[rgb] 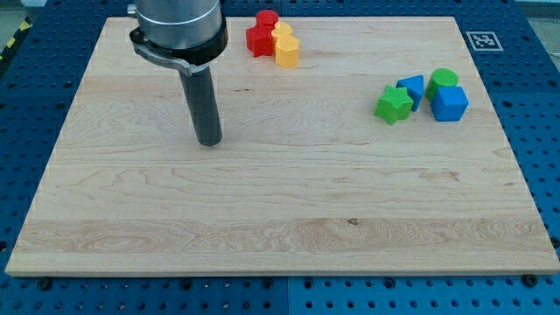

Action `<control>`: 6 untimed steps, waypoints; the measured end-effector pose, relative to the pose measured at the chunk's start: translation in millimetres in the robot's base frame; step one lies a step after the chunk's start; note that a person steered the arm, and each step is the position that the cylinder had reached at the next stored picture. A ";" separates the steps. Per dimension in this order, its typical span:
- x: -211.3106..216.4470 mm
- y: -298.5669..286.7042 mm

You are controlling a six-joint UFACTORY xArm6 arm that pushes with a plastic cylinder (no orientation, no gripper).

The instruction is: Move the green circle along with green star a bit left

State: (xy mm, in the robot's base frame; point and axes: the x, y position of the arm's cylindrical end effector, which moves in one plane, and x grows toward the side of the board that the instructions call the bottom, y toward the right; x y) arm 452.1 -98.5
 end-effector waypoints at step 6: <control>-111.0 161.9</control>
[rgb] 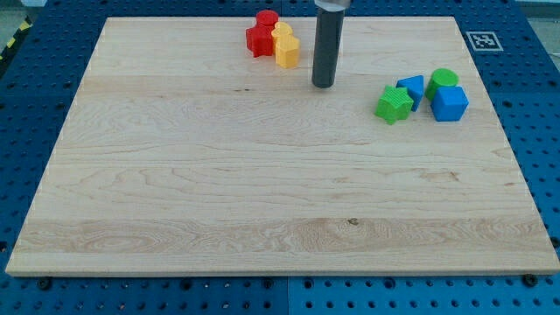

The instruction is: Move the green circle along with green star a bit left

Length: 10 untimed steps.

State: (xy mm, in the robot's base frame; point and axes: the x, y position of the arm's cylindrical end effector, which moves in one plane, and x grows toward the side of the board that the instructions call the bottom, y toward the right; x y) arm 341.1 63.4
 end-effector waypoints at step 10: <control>50.8 136.5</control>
